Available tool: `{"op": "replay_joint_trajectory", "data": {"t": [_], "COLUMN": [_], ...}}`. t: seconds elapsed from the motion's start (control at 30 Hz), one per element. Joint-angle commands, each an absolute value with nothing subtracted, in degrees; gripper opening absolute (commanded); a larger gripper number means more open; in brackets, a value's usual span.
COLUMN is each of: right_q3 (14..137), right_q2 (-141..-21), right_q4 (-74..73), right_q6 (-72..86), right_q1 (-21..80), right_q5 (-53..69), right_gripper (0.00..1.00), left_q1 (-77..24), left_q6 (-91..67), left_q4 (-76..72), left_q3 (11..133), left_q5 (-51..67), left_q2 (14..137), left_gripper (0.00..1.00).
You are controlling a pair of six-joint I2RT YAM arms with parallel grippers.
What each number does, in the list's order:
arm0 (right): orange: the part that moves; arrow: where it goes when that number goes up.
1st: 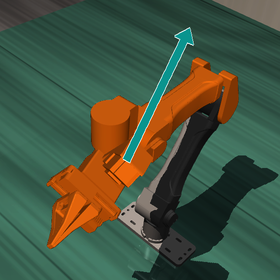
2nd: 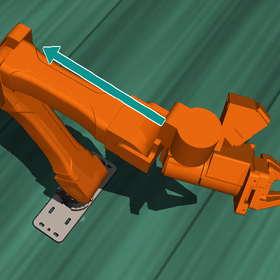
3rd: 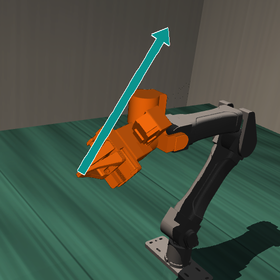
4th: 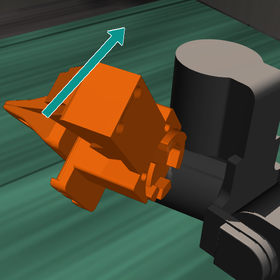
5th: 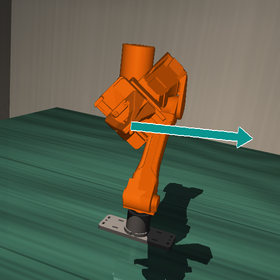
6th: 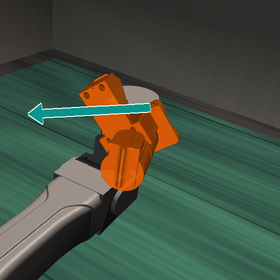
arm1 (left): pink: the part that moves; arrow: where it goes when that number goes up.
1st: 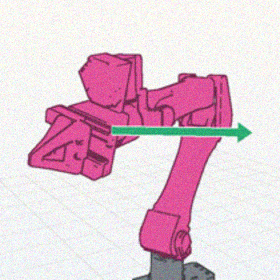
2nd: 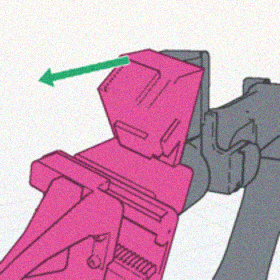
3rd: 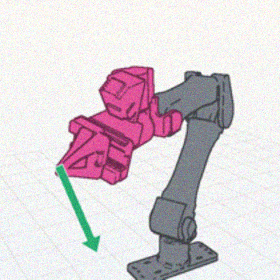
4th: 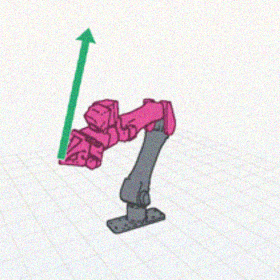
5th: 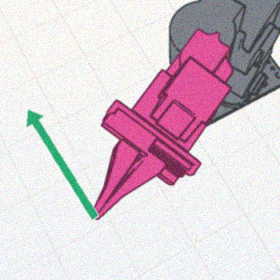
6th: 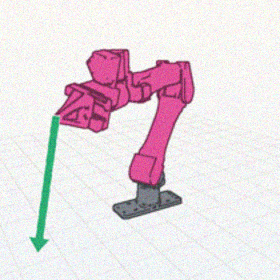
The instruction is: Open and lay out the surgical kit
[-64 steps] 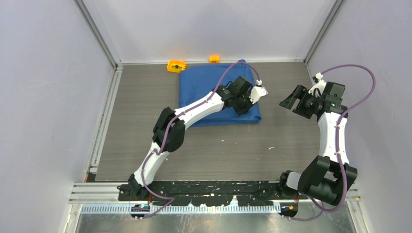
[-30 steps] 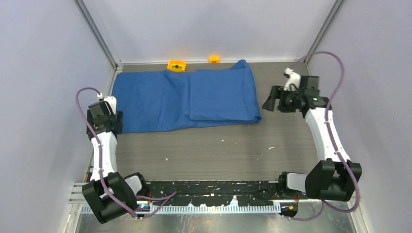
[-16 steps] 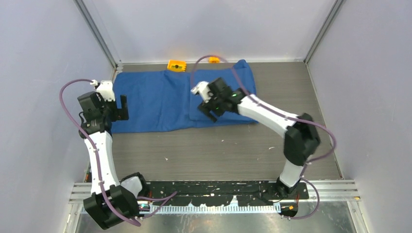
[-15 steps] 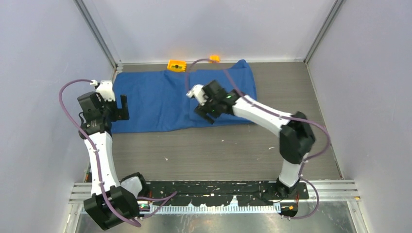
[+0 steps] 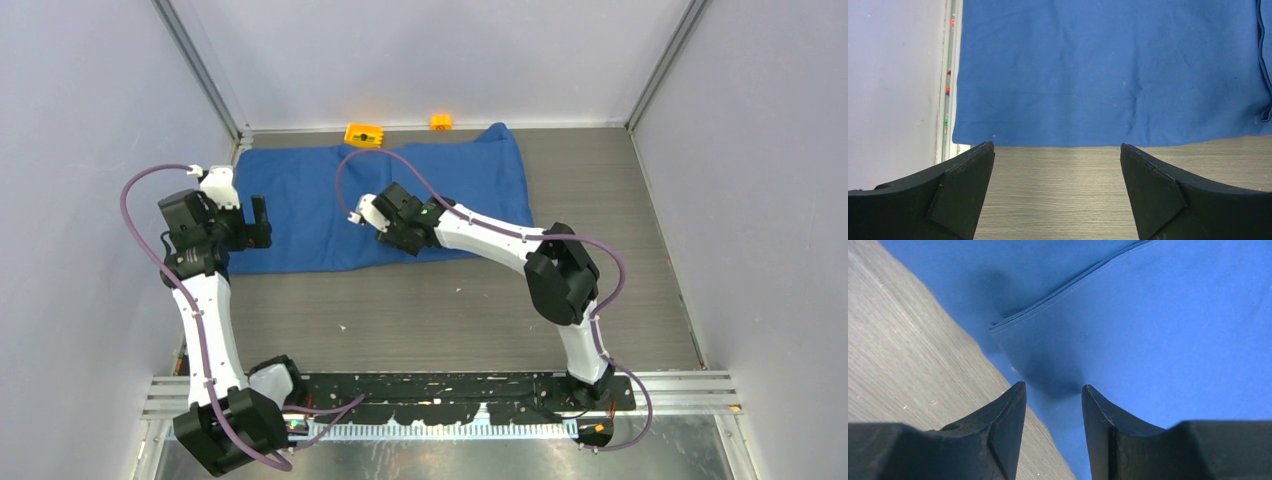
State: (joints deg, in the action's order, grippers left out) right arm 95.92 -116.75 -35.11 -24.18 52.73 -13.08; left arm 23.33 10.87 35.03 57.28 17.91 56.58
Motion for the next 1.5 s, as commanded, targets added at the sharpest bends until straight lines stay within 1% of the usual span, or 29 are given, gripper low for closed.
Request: {"op": "replay_joint_trajectory", "data": {"t": [0.0, 0.2, 0.27, 0.33, 0.5, 0.57, 0.6, 0.87, 1.07, 1.17, 1.37, 1.47], "right_q3": [98.8, 99.3, 99.4, 99.6, 99.5, 99.3, 99.2, 99.6, 99.1, 98.6, 97.5, 97.3], "right_q2": [-118.1, -119.5, -119.7, -119.7, -118.3, -117.1, -116.3, -108.4, -103.8, -103.5, -104.8, -105.6], "right_q4": [-33.8, -33.7, -33.7, -33.8, -34.4, -34.5, -34.5, -37.5, -40.7, -41.6, -41.4, -41.4], "right_q6": [-24.9, -25.0, -25.0, -25.1, -24.4, -24.2, -24.0, -20.9, -16.8, -15.3, -14.3, -13.8], "right_q1": [52.5, 52.6, 52.5, 52.6, 52.4, 52.5, 52.4, 48.3, 40.9, 39.0, 38.6, 38.5], "right_q5": [-15.5, -15.8, -16.0, -16.4, -16.7, -17.0, -17.2, -15.4, -6.4, -1.6, 2.8, 3.8], "right_gripper": [0.49, 0.48, 0.45, 0.37, 0.09, 0.02, 0.01, 0.00, 0.01, 0.02, 0.05, 0.06], "left_q1": [23.3, 23.3, 23.4, 23.4, 23.3, 23.3, 23.4, 23.4, 23.3, 23.3, 23.0, 21.3], "left_q6": [10.9, 10.9, 10.9, 10.9, 11.1, 11.1, 11.3, 11.7, 11.3, 10.8, 12.4, 14.7], "left_q4": [34.5, 34.1, 34.0, 34.0, 33.9, 33.8, 33.8, 34.8, 34.4, 34.1, 34.0, 34.8], "left_q3": [58.8, 58.6, 58.5, 58.4, 58.5, 58.6, 58.7, 60.7, 61.0, 60.9, 59.6, 58.6], "left_q5": [19.4, 19.6, 19.6, 19.7, 19.9, 20.0, 20.0, 22.0, 23.1, 23.9, 28.9, 27.2], "left_q2": [55.6, 55.9, 55.9, 55.9, 55.6, 55.6, 55.8, 58.2, 58.9, 59.3, 61.0, 62.9], "left_gripper": [1.00, 1.00, 1.00, 1.00, 1.00, 1.00, 1.00, 1.00, 1.00, 1.00, 1.00, 1.00]}}
